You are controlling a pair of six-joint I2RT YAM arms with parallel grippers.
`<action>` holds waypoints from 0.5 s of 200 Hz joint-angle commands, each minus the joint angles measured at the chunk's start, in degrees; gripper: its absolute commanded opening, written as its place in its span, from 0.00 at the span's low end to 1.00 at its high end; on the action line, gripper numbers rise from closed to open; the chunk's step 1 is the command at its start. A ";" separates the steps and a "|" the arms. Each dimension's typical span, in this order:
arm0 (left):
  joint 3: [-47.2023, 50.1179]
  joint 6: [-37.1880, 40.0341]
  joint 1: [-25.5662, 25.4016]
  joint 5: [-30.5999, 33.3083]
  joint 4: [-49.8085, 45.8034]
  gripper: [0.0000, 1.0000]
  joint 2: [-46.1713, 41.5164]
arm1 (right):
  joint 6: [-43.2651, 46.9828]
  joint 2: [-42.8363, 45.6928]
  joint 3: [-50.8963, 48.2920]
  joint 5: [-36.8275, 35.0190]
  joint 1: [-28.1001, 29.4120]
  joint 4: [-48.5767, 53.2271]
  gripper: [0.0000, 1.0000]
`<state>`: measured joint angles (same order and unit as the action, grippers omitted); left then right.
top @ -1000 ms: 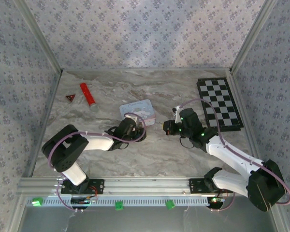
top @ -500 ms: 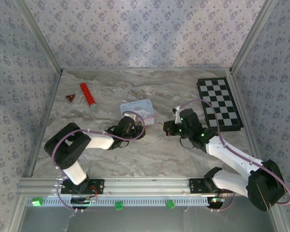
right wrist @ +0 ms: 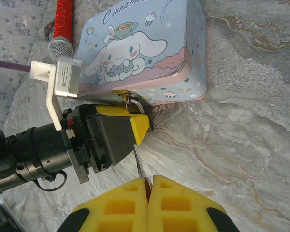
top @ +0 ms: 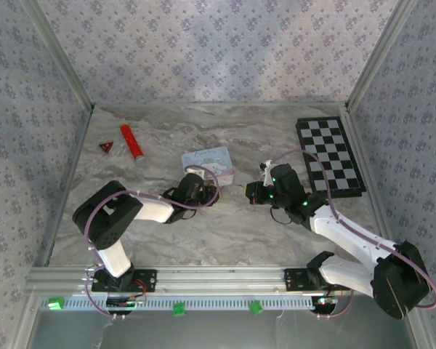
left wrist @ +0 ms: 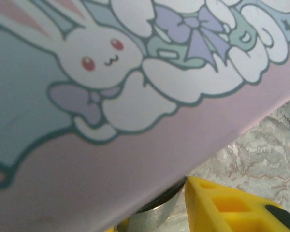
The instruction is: Unlock the padlock with the key
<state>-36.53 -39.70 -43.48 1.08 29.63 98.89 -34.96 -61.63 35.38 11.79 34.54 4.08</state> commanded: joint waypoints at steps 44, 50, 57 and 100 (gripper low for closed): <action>-2.58 -0.77 0.77 -0.72 3.63 0.34 2.89 | -0.57 0.89 -0.83 0.43 0.61 -1.08 0.00; -2.58 -0.77 0.77 -0.73 3.61 0.33 2.89 | -0.62 0.89 -0.83 0.42 0.61 -1.09 0.00; -2.58 -0.90 0.77 -0.68 3.71 0.32 2.89 | -0.62 0.89 -0.83 0.42 0.61 -1.06 0.00; -2.14 -1.60 0.86 -1.12 4.35 0.31 2.69 | -0.62 0.98 -0.75 0.34 0.69 -0.98 0.00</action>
<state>-37.78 -40.36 -43.11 0.67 31.77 101.06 -35.14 -61.60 34.74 11.79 34.83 3.60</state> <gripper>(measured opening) 0.313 0.051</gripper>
